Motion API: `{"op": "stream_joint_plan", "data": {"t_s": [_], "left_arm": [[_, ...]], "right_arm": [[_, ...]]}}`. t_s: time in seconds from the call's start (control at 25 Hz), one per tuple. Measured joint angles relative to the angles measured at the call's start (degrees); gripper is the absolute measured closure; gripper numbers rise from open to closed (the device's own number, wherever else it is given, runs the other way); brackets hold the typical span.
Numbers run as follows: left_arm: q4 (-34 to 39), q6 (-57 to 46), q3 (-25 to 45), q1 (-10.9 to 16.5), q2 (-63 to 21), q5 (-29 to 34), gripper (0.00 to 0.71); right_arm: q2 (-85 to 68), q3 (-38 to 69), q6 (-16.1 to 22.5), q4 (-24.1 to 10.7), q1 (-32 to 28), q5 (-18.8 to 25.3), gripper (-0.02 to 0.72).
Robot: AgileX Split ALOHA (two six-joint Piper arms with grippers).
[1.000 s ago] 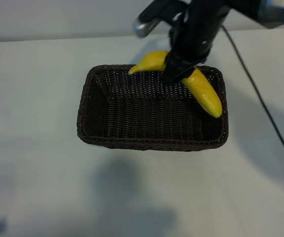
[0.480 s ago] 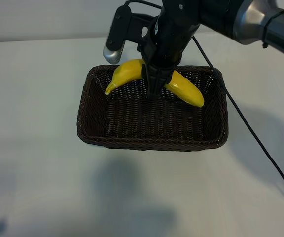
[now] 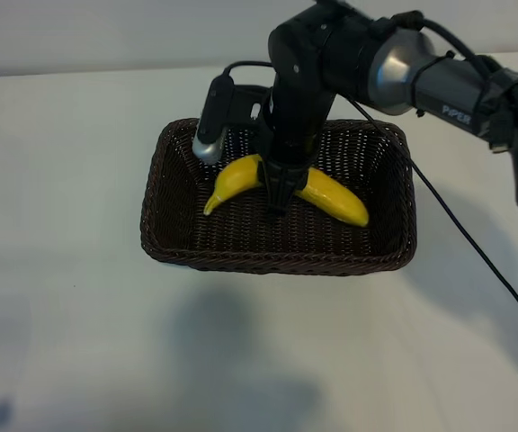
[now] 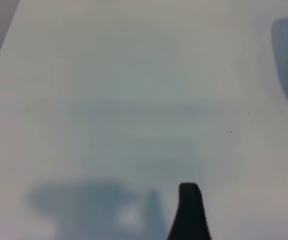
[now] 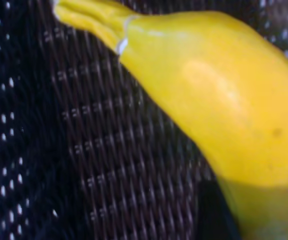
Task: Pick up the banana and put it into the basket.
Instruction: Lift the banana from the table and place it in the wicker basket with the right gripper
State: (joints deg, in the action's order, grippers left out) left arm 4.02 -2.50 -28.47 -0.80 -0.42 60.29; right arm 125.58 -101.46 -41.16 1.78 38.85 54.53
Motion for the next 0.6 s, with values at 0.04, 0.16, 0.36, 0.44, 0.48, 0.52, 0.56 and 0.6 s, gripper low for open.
{"op": "stream_joint_plan", "data": {"t_s": [0.04,0.16,0.36,0.44,0.48,0.52,0.56,0.6], "left_arm": [[0.00,0.00,0.00,0.00,0.00,0.00,0.135],[0.00,0.00,0.00,0.00,0.00,0.00,0.135],[0.00,0.22,0.00,0.00,0.00,0.00,0.135],[0.00,0.22,0.00,0.00,0.00,0.00,0.135],[0.00,0.22,0.00,0.00,0.00,0.00,0.135],[0.00,0.22,0.00,0.00,0.00,0.00,0.135],[0.00,0.22,0.00,0.00,0.00,0.00,0.135],[0.00,0.22,0.00,0.00,0.00,0.00,0.135]], "right_arm": [[0.13,0.00,0.00,0.00,0.00,0.00,0.277],[0.13,-0.05,-0.05,0.00,0.00,-0.07,0.277],[0.13,-0.05,-0.05,0.00,0.00,-0.07,0.277],[0.13,-0.05,-0.05,0.00,0.00,-0.07,0.277],[0.13,-0.05,-0.05,0.00,0.00,-0.02,0.277],[0.13,-0.05,-0.11,0.00,0.00,-0.02,0.273],[0.13,-0.05,-0.11,0.00,0.00,-0.02,0.260],[0.13,-0.05,-0.11,0.00,0.00,-0.02,0.238]]}}
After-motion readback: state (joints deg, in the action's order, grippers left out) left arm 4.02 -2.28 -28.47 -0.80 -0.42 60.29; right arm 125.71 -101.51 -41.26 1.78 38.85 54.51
